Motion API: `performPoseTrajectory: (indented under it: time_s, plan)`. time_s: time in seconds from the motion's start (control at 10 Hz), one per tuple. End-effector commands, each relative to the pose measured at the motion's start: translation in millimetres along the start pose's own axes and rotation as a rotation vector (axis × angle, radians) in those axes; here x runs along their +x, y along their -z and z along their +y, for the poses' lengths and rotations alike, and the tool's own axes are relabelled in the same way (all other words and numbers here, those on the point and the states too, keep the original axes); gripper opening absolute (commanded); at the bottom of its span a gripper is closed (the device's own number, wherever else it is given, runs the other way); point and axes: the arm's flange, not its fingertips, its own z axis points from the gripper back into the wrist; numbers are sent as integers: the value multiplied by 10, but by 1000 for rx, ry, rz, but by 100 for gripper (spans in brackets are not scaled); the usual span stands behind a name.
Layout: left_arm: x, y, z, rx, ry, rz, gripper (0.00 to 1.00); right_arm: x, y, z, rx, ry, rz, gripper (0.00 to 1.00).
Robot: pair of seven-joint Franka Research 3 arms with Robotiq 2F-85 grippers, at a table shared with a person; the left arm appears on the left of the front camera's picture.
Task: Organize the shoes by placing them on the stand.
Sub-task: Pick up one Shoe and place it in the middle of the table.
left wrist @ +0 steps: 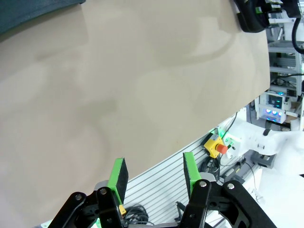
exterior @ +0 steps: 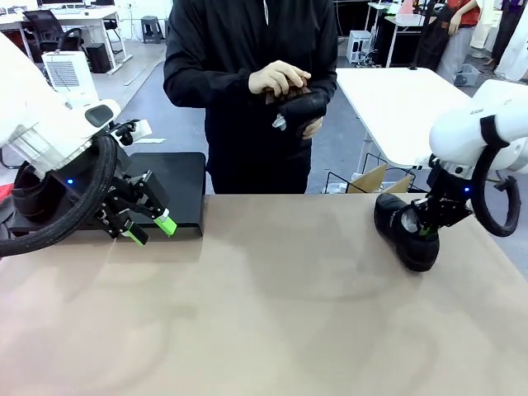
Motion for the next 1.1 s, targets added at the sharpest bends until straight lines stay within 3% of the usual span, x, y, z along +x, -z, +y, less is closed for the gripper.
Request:
performPoseTrajectory:
  time_s: [0.0,0.2,0.4,0.5,0.8,0.9,1.0]
  plan:
    - [6,-4,-6,-10,4,-5,62,-547,-566,152,-24,145,-164,0]
    - [6,-4,-6,-10,4,-5,62,-1165,-1068,478,5,199,-303,0]
    - [6,-4,-6,-10,4,-5,62,-1550,-1130,872,-53,143,-314,0]
    - [6,-4,-6,-10,4,-5,62,-1085,-1125,433,18,179,-266,0]
    - [6,-4,-6,-10,4,-5,62,-1085,-1125,433,18,179,-266,0]
    - [6,-4,-6,-10,4,-5,62,-1292,-1071,496,-1,190,-261,0]
    - [2,-1,1,0,0,0,62,-1530,-1169,845,55,140,-318,0]
